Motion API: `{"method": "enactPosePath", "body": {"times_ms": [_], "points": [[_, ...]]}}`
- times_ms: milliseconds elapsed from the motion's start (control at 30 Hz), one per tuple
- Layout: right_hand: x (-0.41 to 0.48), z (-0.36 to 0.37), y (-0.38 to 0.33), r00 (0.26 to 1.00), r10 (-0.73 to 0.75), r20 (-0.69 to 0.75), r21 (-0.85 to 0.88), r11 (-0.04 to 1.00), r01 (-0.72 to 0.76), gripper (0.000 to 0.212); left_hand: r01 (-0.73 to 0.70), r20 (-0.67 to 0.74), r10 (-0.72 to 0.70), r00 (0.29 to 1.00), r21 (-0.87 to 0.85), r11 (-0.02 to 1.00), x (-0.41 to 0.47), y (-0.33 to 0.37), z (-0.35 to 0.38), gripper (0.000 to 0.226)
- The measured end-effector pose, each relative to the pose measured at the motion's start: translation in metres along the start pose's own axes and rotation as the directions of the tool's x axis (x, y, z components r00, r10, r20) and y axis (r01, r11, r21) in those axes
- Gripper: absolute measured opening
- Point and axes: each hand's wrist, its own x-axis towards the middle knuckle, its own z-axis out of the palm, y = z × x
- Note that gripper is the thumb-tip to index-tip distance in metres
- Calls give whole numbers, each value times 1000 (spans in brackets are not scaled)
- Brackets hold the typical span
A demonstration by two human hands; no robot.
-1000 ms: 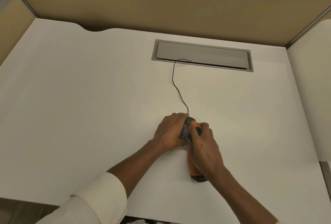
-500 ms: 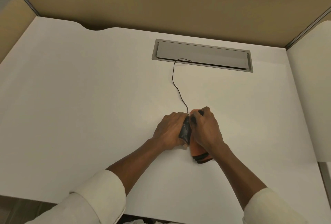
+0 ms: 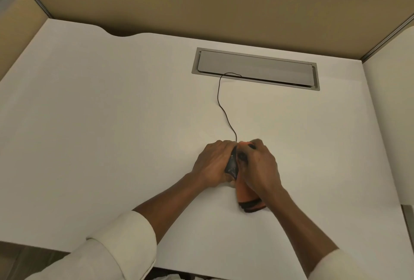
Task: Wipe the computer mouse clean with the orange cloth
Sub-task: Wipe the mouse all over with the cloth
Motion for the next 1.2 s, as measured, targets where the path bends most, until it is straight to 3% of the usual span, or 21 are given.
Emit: {"method": "enactPosePath", "body": {"times_ms": [200, 533, 700, 1000, 1200], "points": [[26, -2, 8, 998, 23, 59, 28, 999, -24, 24, 27, 27, -27, 999, 3, 1000, 0, 6, -5, 89], [-49, 13, -5, 1000, 25, -9, 7, 1000, -25, 24, 31, 38, -30, 999, -30, 999, -2, 5, -5, 89], [-20, 6, -2, 998, 55, -22, -5, 998, -55, 20, 31, 35, -31, 999, 2, 1000, -1, 7, -8, 89], [40, -3, 21, 995, 42, 94, 49, 998, -47, 16, 81, 70, -80, 994, -16, 997, -4, 12, -10, 87], [-1, 6, 12, 998, 59, -32, 86, 995, -56, 25, 54, 58, -53, 997, -15, 998, -4, 12, -12, 88]]}}
